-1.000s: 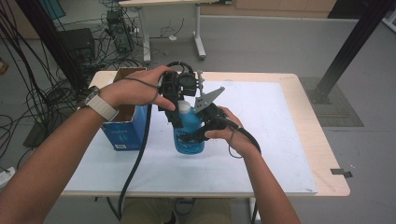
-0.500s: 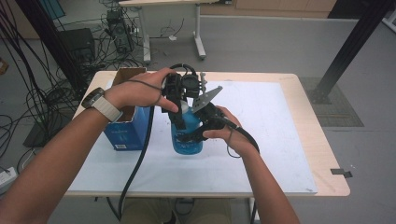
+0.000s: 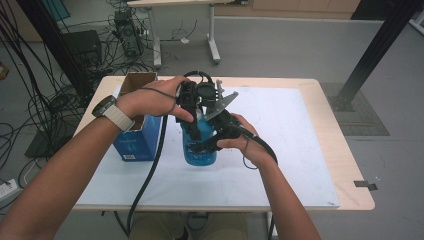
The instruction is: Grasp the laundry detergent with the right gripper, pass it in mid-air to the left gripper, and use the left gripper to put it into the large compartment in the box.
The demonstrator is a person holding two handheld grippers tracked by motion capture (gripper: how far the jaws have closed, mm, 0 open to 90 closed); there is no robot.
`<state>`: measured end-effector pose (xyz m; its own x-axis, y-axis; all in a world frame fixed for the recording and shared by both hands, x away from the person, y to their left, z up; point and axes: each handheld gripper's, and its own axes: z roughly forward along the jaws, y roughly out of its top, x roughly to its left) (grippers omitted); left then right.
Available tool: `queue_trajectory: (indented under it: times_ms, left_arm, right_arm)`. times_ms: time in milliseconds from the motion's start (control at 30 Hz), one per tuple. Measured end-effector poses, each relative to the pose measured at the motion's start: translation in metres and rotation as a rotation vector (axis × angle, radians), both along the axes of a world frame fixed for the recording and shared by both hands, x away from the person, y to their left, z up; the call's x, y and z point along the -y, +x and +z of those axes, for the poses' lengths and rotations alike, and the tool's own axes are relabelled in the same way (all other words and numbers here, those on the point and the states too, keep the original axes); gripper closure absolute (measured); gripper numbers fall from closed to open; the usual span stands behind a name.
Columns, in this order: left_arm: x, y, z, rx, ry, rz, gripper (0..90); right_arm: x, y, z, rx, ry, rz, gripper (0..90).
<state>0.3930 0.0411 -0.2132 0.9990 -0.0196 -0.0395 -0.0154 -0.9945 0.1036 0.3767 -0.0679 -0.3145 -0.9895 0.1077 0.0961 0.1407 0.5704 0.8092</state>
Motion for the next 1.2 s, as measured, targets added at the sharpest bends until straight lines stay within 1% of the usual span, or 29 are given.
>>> queue_trajectory:
  times_ms: [33, 67, 233, 433, 533, 833, 867, 900, 967, 1000, 1200]
  left_arm:
    - [0.0000, 0.0000, 0.0000, 0.000, 0.000, 0.000, 12.3]
    - [-0.0002, 0.0004, -0.0012, -0.008, 0.000, -0.001, 12.4]
    - [-0.0004, 0.0002, -0.0024, -0.014, -0.008, -0.005, 14.9]
    - [-0.0020, -0.0004, -0.0032, -0.035, -0.021, -0.009, 17.8]
    - [-0.0024, -0.0007, -0.0032, -0.036, -0.028, -0.010, 20.4]
    - [-0.0017, -0.0022, -0.0029, -0.035, -0.020, -0.020, 24.3]
    - [-0.0014, -0.0024, -0.0028, -0.034, -0.018, -0.021, 25.0]
    - [-0.0012, -0.0025, -0.0028, -0.033, -0.017, -0.024, 25.7]
    - [-0.0011, -0.0027, -0.0028, -0.034, -0.017, -0.024, 27.9]
    - [-0.0007, -0.0031, -0.0028, -0.034, -0.015, -0.027, 28.6]
    - [-0.0002, -0.0034, -0.0032, -0.033, -0.013, -0.032, 33.5]
  right_arm:
    - [0.0000, 0.0000, 0.0000, 0.000, 0.000, 0.000, 43.4]
    - [-0.0002, -0.0010, 0.0005, -0.015, 0.005, 0.006, 43.5]
    - [-0.0014, -0.0011, -0.0001, -0.014, 0.002, 0.006, 43.5]
    - [-0.0025, -0.0015, -0.0005, -0.015, 0.003, 0.009, 43.5]
    - [-0.0026, -0.0016, -0.0006, -0.020, 0.006, 0.011, 43.5]
    - [-0.0025, -0.0025, 0.0000, -0.022, 0.008, 0.008, 43.5]
    - [-0.0025, -0.0044, 0.0011, -0.039, 0.000, -0.007, 43.5]
    - [-0.0023, -0.0029, 0.0001, -0.022, 0.007, 0.005, 43.5]
    - [-0.0024, -0.0027, -0.0001, -0.021, 0.007, 0.003, 43.5]
    - [-0.0023, -0.0032, 0.0002, -0.031, 0.009, 0.004, 43.5]
    - [-0.0021, -0.0032, 0.0000, -0.033, 0.011, 0.002, 43.5]
